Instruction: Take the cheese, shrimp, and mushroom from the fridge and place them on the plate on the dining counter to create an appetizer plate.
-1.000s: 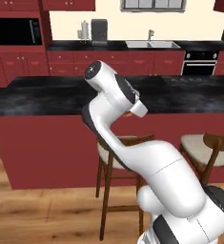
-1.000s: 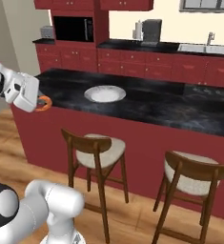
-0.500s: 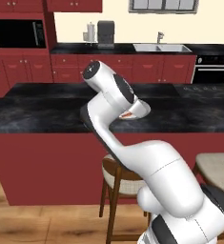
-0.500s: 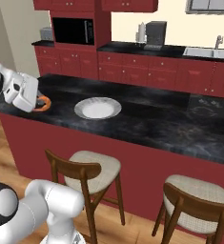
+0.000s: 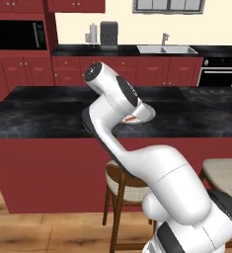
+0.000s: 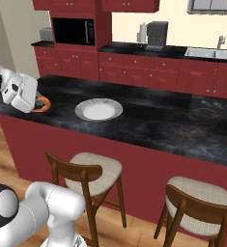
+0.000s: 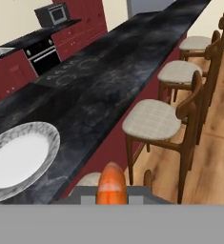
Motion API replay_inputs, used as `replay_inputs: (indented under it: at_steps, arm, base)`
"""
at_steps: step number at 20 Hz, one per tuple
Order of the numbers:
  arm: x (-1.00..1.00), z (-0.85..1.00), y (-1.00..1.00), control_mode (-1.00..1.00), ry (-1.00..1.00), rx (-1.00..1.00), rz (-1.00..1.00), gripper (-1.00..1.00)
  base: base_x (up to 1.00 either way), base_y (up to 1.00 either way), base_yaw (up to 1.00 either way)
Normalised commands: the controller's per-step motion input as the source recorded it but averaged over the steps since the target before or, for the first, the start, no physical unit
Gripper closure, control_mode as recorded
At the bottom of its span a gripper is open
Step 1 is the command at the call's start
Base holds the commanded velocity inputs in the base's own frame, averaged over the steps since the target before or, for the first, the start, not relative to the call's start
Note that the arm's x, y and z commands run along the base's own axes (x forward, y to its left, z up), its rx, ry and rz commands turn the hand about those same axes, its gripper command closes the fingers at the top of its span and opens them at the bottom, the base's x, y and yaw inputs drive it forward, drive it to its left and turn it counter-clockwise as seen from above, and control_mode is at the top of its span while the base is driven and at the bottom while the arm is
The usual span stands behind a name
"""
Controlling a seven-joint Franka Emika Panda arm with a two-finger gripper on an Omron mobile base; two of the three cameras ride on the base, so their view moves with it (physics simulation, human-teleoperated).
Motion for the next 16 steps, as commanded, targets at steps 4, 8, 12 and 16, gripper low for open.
replay_inputs:
  at_steps: [4, 8, 12, 16]
  arm:
    - [0.27, -0.09, 0.02, -1.0, -0.04, 0.0, 0.0, 1.0]
    - [0.45, -0.18, -0.06, -1.0, -0.04, 0.0, 0.0, 1.0]
    - [0.51, -0.06, -0.51, -1.0, 0.14, 0.02, -0.03, 1.0]
    - [0.71, 0.0, -0.45, -1.0, 0.37, 0.04, -0.04, 1.0]
  base:
    - [0.37, 0.04, 0.0]
    - [0.0, 0.0, 0.0]
    - [0.0, 0.0, 0.0]
    - [0.0, 0.0, 0.0]
